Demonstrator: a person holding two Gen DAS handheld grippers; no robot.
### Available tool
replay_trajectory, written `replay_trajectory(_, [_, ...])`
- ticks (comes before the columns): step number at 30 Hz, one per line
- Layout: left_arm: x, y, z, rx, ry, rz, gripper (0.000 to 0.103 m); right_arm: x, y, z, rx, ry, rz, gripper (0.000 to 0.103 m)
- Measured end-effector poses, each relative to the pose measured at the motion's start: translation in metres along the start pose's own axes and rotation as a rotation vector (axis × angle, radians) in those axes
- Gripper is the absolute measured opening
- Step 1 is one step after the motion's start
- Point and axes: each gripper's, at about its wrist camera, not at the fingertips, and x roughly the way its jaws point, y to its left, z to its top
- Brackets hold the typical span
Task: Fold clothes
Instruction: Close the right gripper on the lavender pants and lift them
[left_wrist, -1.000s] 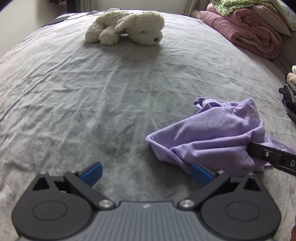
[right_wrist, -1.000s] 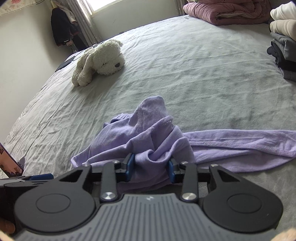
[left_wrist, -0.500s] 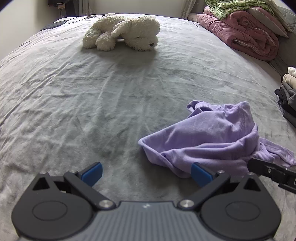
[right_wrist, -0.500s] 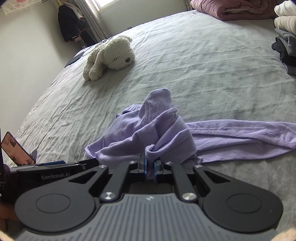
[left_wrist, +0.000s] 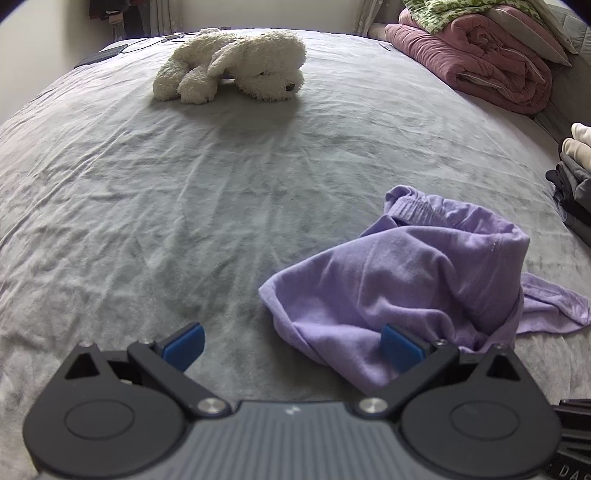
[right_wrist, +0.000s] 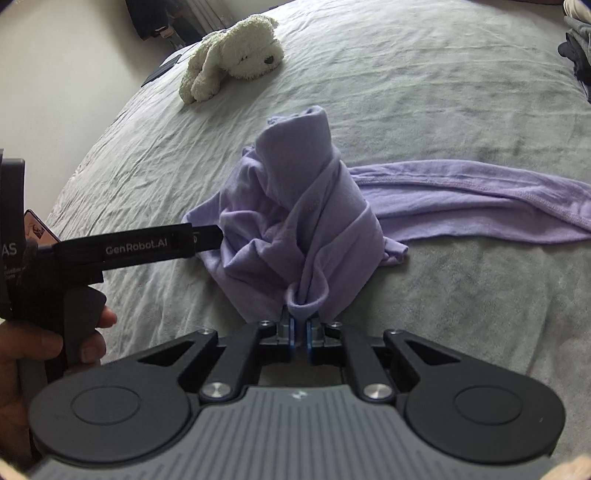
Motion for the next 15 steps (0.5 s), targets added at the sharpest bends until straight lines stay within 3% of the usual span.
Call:
replay_trajectory(5, [0.002,-0.004,0.001,-0.002,-0.010,-0.018,0.095,0.001,-0.005,-0.005,0.008,0.014,0.003,0.009])
replay_trajectory(9, [0.003,-0.006,0.002,-0.010,-0.034,-0.043,0.086,-0.006,-0.008,-0.005,0.024,-0.023,0.026,0.018])
replay_trajectory(11, [0.003,-0.008,0.002,-0.008,-0.049,-0.078,0.080,-0.011,-0.009,-0.002,0.025,-0.049,0.026,0.033])
replay_trajectory(12, [0.003,-0.009,0.001,-0.004,-0.056,-0.097,0.075,-0.014,-0.009,-0.001,0.024,-0.067,0.023,0.045])
replay_trajectory(14, [0.003,-0.012,0.001,0.007,-0.064,-0.128,0.067,-0.020,-0.010,0.002,0.023,-0.102,0.017,0.049])
replay_trajectory(15, [0.003,-0.014,0.000,0.013,-0.067,-0.142,0.058,-0.023,-0.011,0.004,0.026,-0.121,0.016,0.050])
